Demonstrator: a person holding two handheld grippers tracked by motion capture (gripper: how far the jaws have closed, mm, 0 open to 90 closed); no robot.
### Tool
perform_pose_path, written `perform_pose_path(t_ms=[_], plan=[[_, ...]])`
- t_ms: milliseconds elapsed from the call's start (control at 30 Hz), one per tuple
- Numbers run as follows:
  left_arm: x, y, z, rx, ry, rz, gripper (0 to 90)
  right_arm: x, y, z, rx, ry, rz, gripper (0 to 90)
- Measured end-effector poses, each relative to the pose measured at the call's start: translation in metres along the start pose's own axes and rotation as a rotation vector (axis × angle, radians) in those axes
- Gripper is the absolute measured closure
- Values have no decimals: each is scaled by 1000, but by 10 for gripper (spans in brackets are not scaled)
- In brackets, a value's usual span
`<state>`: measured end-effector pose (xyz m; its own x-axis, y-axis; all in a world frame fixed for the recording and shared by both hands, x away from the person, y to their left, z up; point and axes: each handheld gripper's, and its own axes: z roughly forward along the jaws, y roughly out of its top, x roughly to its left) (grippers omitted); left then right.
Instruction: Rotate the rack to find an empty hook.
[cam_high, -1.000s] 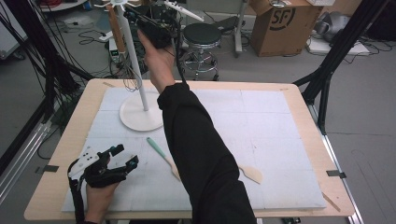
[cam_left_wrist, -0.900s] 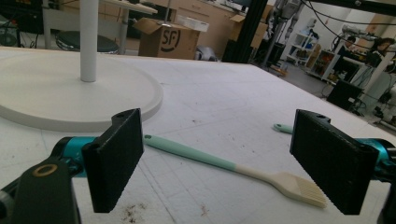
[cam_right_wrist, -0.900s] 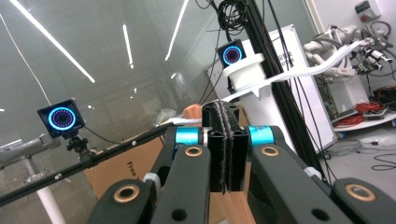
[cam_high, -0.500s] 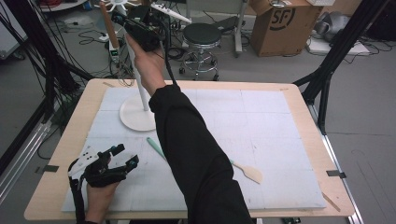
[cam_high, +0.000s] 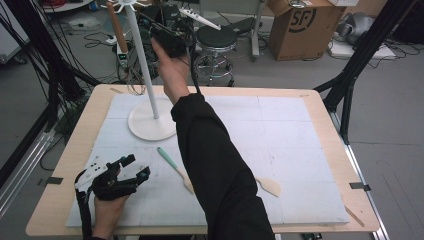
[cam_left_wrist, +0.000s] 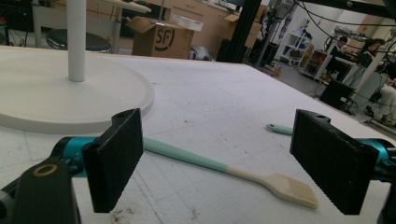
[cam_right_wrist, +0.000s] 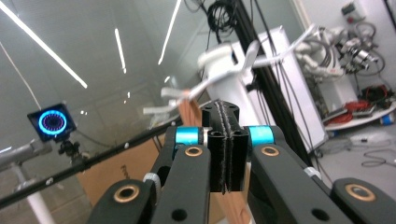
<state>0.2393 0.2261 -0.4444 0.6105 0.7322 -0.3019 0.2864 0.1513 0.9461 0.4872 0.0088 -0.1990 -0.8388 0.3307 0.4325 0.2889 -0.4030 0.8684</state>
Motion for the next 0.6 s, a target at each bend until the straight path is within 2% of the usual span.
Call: perform_pose_path(t_ms=[100, 300, 600], plan=[[1, 0, 1, 4, -4, 2, 179, 1, 6, -3, -22, -2, -9, 900], [-1, 0, 3, 4, -9, 2, 179, 6, 11, -5, -24, 12, -22, 900], [0, 0, 3, 2, -11, 0, 179, 19, 10, 9, 14, 33, -46, 900]])
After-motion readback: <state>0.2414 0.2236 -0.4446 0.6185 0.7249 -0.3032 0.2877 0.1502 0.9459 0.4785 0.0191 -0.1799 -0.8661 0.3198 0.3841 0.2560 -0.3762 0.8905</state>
